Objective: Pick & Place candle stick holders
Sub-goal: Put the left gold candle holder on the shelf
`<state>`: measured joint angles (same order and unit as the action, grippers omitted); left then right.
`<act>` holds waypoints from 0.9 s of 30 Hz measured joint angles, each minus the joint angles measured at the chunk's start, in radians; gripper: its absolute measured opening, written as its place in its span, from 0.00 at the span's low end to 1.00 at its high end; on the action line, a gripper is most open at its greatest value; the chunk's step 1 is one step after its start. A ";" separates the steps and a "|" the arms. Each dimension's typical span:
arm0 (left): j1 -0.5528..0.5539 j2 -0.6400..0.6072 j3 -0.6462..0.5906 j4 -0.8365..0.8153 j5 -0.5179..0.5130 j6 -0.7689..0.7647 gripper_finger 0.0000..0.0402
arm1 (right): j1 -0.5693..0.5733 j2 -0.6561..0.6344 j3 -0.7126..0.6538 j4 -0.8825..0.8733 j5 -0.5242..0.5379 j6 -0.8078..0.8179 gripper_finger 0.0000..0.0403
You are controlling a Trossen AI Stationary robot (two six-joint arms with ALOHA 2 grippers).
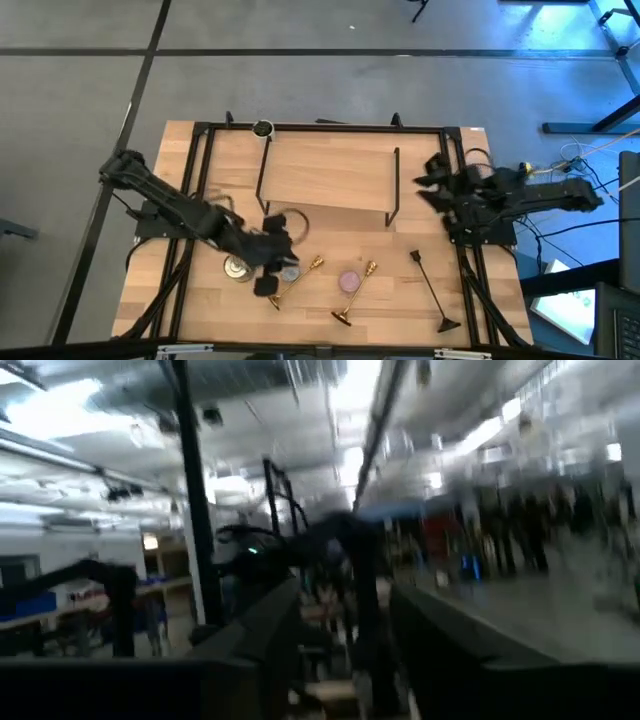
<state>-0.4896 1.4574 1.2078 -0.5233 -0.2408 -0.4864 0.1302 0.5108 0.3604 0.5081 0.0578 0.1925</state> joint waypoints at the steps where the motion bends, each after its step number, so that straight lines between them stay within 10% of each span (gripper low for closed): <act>1: -0.004 0.033 0.001 -0.009 0.014 -0.040 0.19 | 0.003 0.050 0.023 -0.012 0.019 0.020 0.49; 13: 0.094 0.309 0.005 -0.010 0.202 -0.172 0.28 | 0.002 0.331 0.452 -0.795 0.188 0.203 0.70; 27: 0.131 0.398 0.067 -0.020 0.307 -0.116 0.28 | 0.002 0.347 0.457 -0.820 0.201 0.239 0.71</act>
<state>-0.3586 1.8555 1.2751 -0.5430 0.0658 -0.6025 0.1322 0.8581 0.8169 -0.3123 0.2584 0.4319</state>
